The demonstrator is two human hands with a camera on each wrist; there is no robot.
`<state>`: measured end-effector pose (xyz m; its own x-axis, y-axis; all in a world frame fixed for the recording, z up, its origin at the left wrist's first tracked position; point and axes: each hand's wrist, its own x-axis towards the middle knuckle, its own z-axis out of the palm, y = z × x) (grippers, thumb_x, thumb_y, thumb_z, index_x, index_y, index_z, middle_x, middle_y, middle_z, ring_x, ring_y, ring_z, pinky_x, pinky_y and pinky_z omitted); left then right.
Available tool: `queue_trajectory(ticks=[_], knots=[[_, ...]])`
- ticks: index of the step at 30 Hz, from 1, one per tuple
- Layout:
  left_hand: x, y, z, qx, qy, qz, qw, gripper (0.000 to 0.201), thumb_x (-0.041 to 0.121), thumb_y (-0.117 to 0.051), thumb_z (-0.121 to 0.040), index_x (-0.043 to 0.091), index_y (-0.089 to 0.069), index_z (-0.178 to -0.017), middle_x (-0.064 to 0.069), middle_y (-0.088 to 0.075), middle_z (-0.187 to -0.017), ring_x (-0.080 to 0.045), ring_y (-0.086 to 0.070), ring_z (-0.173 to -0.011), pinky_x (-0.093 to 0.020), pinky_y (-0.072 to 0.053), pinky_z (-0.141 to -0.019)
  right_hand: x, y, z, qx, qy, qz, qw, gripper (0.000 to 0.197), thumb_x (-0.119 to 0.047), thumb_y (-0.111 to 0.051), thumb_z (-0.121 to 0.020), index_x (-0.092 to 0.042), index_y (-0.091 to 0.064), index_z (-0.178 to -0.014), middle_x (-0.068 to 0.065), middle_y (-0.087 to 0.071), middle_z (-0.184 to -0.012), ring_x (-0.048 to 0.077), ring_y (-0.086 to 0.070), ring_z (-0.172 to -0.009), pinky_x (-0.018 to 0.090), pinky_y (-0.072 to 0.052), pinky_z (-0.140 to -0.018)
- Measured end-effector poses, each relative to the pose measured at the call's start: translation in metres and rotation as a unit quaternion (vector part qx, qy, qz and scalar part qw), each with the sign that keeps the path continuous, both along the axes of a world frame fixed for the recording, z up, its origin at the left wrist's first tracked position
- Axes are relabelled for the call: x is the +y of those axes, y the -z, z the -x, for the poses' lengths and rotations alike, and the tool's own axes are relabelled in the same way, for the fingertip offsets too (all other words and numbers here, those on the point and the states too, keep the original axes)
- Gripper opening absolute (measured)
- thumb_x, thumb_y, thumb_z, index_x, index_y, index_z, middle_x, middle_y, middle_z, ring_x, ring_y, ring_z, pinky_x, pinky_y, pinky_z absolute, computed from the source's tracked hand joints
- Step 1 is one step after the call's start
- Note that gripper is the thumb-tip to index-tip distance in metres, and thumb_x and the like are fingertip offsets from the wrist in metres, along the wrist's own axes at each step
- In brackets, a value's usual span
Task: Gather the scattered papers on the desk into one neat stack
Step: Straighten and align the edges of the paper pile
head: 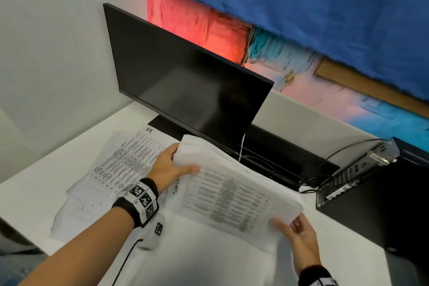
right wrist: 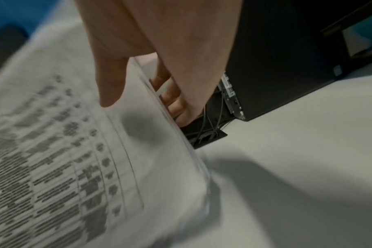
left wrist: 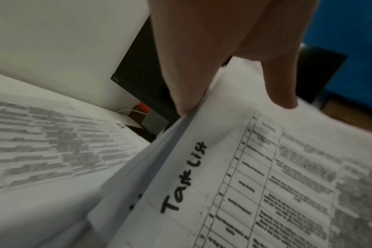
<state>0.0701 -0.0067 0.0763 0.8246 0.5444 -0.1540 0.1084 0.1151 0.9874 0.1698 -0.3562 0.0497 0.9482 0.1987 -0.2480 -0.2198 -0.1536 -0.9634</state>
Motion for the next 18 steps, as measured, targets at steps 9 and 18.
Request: queue_trajectory(ticks=[9, 18], knots=[[-0.023, 0.006, -0.003, -0.005, -0.064, 0.028, 0.998, 0.011, 0.008, -0.076, -0.083, 0.015, -0.073, -0.092, -0.008, -0.08, -0.087, -0.033, -0.077, -0.088, -0.046, -0.064, -0.074, 0.026, -0.004, 0.011, -0.026, 0.023, -0.009, 0.999, 0.032, -0.002, -0.076, -0.083, -0.008, -0.071, -0.114, 0.012, -0.077, -0.105, 0.028, -0.071, -0.101, 0.035, -0.053, -0.084], [-0.016, 0.0, 0.008, -0.092, -0.025, 0.028, 0.995, 0.047, -0.003, -0.085, -0.069, 0.009, -0.07, -0.112, -0.002, -0.08, -0.096, -0.014, -0.077, -0.089, -0.022, -0.062, -0.072, 0.008, -0.014, 0.007, -0.084, 0.011, -0.033, 0.996, 0.062, -0.02, -0.09, -0.067, -0.019, -0.066, -0.125, 0.005, -0.071, -0.118, 0.019, -0.066, -0.111, 0.027, -0.051, -0.086]])
